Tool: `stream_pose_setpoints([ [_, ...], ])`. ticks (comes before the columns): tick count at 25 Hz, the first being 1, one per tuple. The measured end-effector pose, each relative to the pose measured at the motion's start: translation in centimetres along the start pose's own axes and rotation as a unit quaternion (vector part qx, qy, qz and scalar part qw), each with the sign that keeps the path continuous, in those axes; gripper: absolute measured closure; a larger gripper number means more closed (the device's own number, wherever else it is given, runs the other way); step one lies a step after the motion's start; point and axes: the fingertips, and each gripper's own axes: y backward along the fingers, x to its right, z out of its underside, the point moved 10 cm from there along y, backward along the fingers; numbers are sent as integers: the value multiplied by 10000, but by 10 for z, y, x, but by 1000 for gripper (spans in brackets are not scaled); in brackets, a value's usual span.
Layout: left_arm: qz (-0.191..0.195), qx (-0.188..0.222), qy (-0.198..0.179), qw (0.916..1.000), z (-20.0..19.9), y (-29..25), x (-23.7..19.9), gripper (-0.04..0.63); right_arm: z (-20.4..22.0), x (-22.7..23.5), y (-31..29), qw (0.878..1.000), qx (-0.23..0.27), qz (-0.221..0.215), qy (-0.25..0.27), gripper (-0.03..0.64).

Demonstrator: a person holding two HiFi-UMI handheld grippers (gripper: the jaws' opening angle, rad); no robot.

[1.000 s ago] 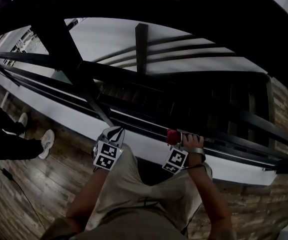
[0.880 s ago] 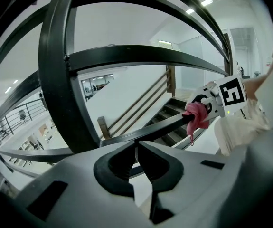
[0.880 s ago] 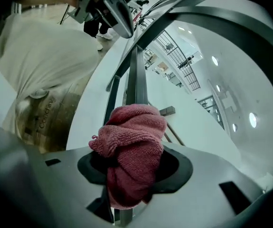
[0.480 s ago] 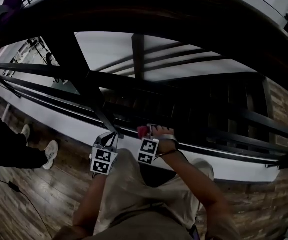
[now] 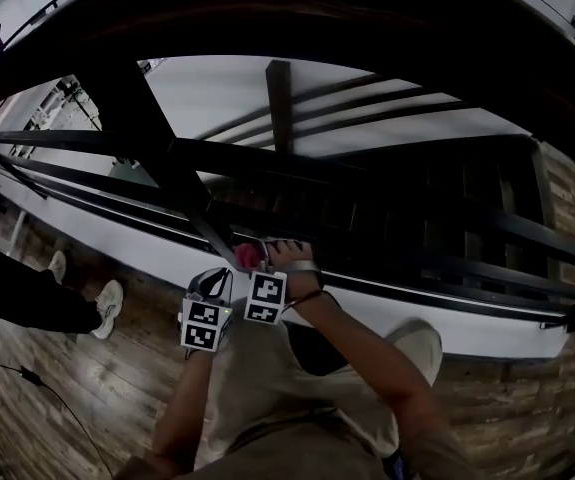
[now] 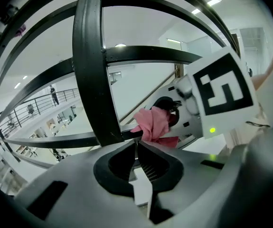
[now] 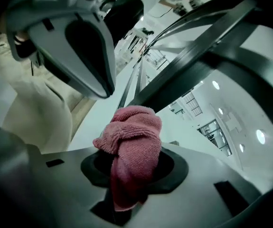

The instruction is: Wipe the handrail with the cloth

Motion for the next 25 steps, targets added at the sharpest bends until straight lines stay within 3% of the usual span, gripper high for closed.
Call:
stream_pose_setpoints([
  [1,-6,7,-11,10000,-1,1,0,574,2,-4,13,9995,238,73,-170,480],
  [4,-16,44,-72,10000,-3,2,-2,574,14,-35,48,9968,619,121,-487,485],
  [11,66,28,-211,9998,-7,2,2,574,78,-93,7,9918,-288,-62,-1241,483],
  [16,178,-69,-325,9993,-13,11,0,574,70,-97,-35,9922,-626,-34,-1078,461],
  [19,263,-120,-423,9987,-4,-4,10,574,85,-89,-54,9905,-710,100,-1173,442],
  [25,481,-299,-451,9974,6,-35,28,574,121,-93,-76,9848,-740,-653,-1432,425],
])
